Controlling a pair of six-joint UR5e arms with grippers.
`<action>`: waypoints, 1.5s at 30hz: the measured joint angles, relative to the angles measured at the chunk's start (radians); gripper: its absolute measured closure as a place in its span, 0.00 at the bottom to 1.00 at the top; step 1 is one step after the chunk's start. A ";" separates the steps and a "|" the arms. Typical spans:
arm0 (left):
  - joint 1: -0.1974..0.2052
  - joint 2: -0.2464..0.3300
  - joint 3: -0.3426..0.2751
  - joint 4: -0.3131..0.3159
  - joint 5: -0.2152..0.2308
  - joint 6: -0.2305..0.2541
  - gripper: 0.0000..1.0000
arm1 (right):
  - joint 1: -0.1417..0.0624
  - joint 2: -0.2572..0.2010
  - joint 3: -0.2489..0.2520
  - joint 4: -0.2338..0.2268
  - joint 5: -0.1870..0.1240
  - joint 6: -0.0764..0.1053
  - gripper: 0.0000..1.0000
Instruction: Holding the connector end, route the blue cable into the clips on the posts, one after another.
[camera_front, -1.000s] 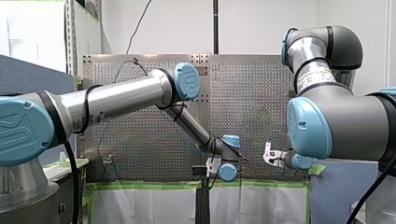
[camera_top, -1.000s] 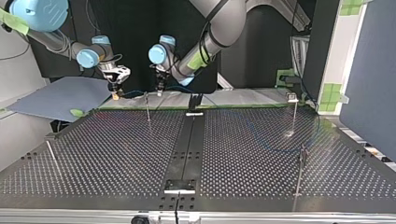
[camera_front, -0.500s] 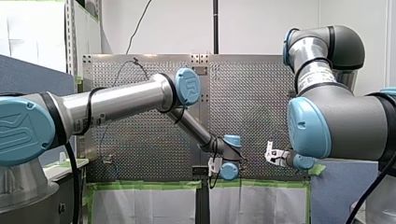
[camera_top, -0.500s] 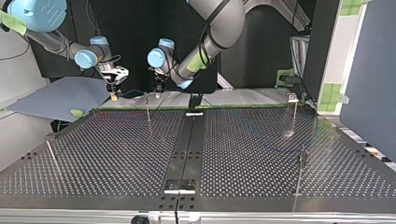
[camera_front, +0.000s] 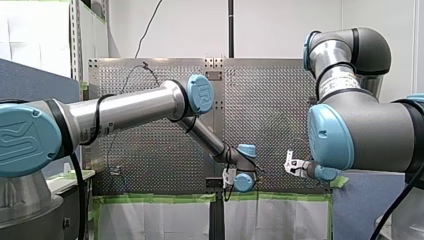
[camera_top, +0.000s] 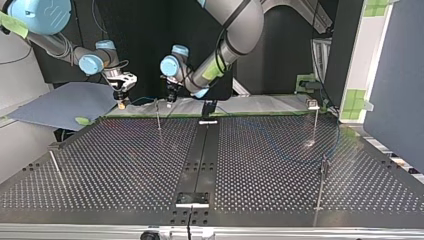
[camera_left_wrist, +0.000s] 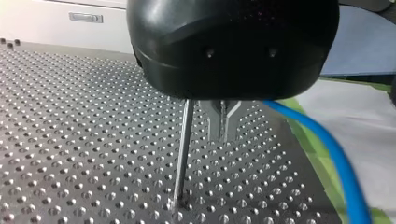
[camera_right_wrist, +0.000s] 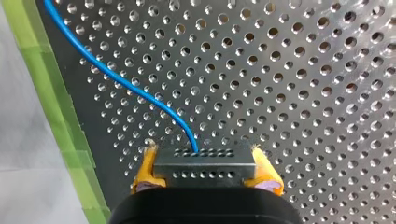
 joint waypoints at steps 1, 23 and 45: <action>0.003 -0.005 0.006 -0.004 0.004 -0.003 0.97 | 0.000 0.000 -0.002 0.000 -0.001 0.000 1.00; 0.074 -0.061 0.111 -0.089 0.067 -0.026 0.97 | -0.003 0.075 -0.105 0.032 -0.005 -0.013 1.00; 0.097 -0.017 0.112 -0.084 0.056 -0.034 0.97 | -0.002 0.078 -0.186 0.064 -0.044 -0.002 1.00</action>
